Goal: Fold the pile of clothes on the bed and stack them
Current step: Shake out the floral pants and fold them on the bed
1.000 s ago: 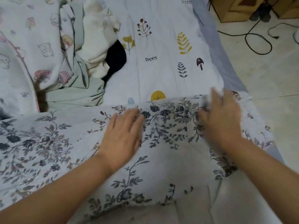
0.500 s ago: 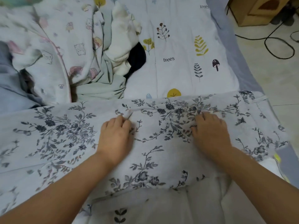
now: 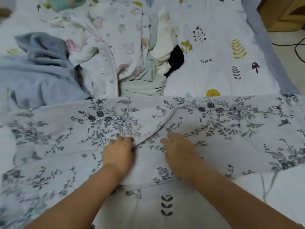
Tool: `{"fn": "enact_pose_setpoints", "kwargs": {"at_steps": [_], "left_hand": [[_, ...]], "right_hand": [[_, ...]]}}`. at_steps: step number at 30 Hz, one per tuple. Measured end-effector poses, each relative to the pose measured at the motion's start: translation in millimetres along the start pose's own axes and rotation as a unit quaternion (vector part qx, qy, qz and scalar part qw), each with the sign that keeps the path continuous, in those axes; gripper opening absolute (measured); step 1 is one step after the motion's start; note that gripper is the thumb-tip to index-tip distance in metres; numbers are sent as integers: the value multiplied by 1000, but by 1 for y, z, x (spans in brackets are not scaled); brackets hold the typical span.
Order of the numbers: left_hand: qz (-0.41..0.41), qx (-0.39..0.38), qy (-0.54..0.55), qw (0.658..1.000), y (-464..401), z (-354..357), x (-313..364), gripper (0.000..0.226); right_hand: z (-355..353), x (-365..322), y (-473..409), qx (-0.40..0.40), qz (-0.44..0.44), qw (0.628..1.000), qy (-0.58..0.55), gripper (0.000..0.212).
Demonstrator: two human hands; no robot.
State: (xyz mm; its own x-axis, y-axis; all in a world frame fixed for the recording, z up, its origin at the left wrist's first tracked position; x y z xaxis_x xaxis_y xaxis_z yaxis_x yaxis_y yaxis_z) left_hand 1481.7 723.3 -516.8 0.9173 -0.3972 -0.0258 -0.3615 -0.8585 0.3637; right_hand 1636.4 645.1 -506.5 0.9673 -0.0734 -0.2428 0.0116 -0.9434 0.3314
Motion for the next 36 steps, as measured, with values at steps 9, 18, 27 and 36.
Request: {"fn": "enact_pose_setpoints", "kwargs": {"at_steps": [9,18,27,36], "left_hand": [[81,74,85,990,15,-29,-55,16],[-59,-16,96,993,31,-39,-161,26],[-129,-5,-61,990,-5,-110,-276,24],[-156,199,233,939,-37,-76,-316,44]], "right_hand": [[-13,-91,-38,189,-15,981,-24,60],[-62,-102,-67,259,9,961,-97,11],[-75,-98,-118,286,82,953,-57,15],[-66,-92,-149,247,184,951,-3,38]]}}
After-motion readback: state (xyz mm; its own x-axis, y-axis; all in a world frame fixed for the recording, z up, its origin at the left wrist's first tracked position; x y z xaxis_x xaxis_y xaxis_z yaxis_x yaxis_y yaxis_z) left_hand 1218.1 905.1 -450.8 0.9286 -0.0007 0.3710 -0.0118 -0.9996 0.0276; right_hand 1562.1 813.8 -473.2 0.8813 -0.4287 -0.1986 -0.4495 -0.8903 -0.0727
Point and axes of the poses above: each hand's wrist, its own y-axis away from the middle knuckle, its own z-axis out of the palm, x = y × z, the point moved 3 cm from there along -y, towards the middle knuckle, and after that the axes turned 2 degrees about -z, right-handed, at the moved point
